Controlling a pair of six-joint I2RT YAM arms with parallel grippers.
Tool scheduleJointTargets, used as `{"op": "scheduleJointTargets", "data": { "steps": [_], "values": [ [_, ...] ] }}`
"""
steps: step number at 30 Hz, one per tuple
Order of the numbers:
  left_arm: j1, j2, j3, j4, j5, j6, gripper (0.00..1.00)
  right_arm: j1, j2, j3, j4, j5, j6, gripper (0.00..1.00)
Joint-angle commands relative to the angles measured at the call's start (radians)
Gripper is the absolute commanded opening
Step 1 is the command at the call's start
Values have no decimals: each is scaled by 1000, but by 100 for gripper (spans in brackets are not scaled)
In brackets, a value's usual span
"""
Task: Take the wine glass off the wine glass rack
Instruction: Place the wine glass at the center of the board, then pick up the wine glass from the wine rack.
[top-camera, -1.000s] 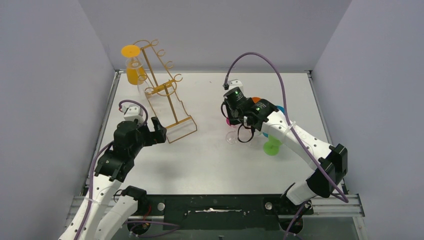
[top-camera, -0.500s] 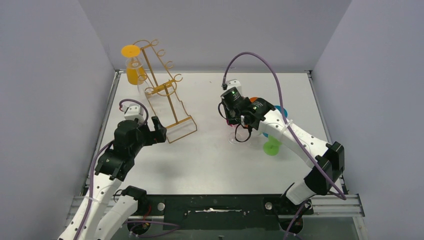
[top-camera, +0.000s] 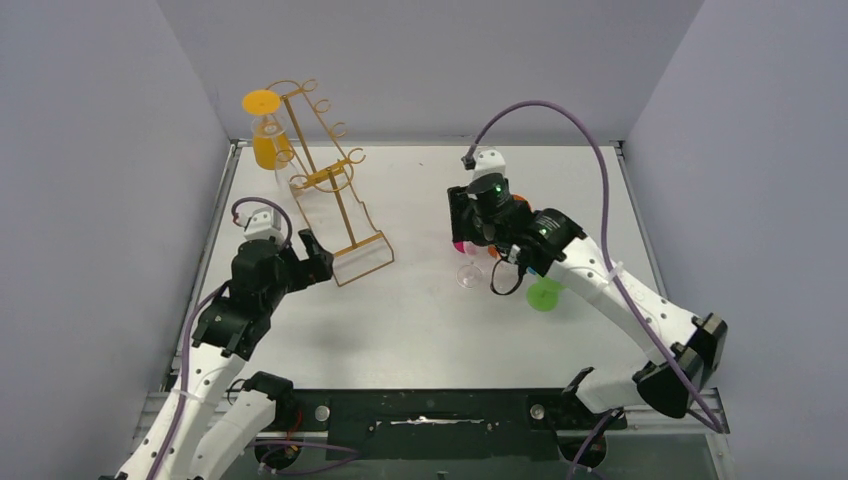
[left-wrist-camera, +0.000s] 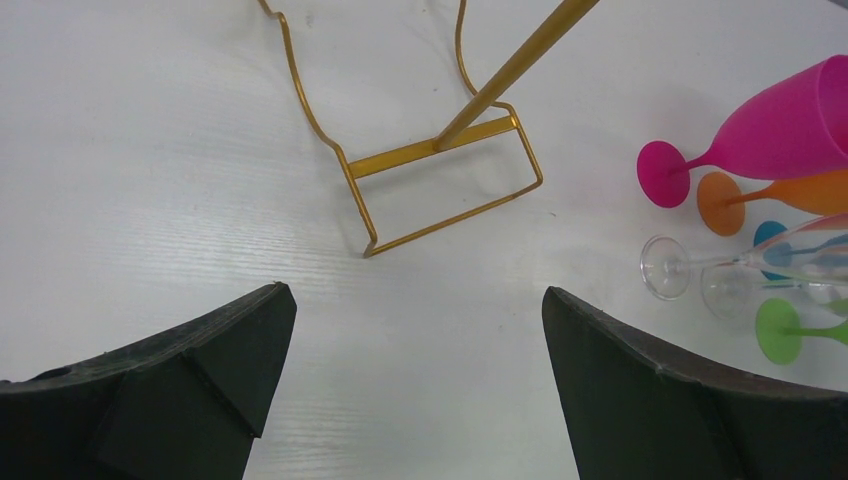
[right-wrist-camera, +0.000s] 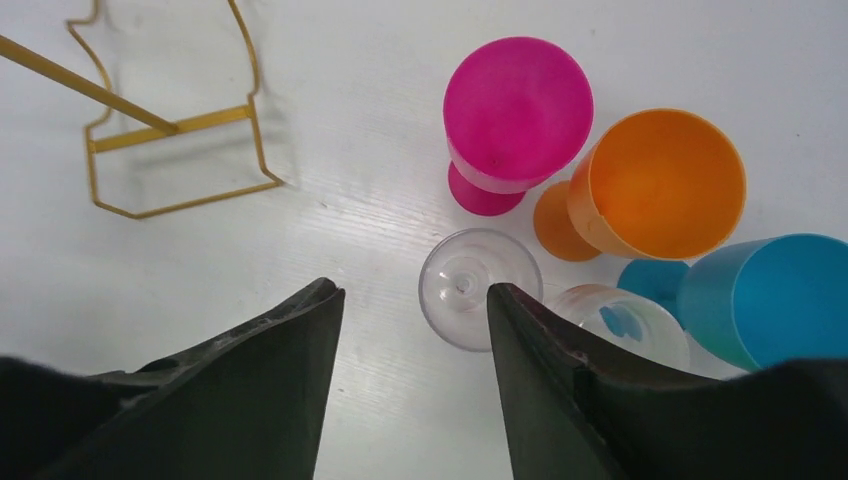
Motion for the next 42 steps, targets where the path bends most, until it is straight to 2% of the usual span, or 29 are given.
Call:
{"op": "scheduleJointTargets", "data": {
  "steps": [1,5,8,13,18,20,29,32,35,39,42],
  "values": [
    [5,-14,-47,46,-42,-164,98,11,-212,-142,266,-37,40,61],
    [11,-14,-114,54,-46,-265,98,7,-389,-348,482,-61,105,90],
    [24,-3,-135,50,-62,-293,98,-2,-493,-455,569,-31,142,100],
    [138,6,-157,45,-50,-325,98,-9,-590,-516,579,44,174,98],
    [342,39,-178,84,135,-303,98,-12,-636,-541,563,81,198,98],
    [388,67,-168,76,173,-312,98,-12,-644,-540,546,96,207,98],
    [432,126,-10,-24,57,-396,98,-13,-659,-529,483,183,229,98],
    [440,163,82,-84,-42,-424,98,-14,-665,-533,480,212,231,98],
    [444,187,170,-95,-137,-381,98,-15,-679,-533,490,202,198,98],
    [494,245,252,-20,-150,-326,98,-16,-706,-571,518,198,150,98],
    [576,295,303,15,-61,-332,98,-20,-719,-567,481,226,143,98]
  ]
}}
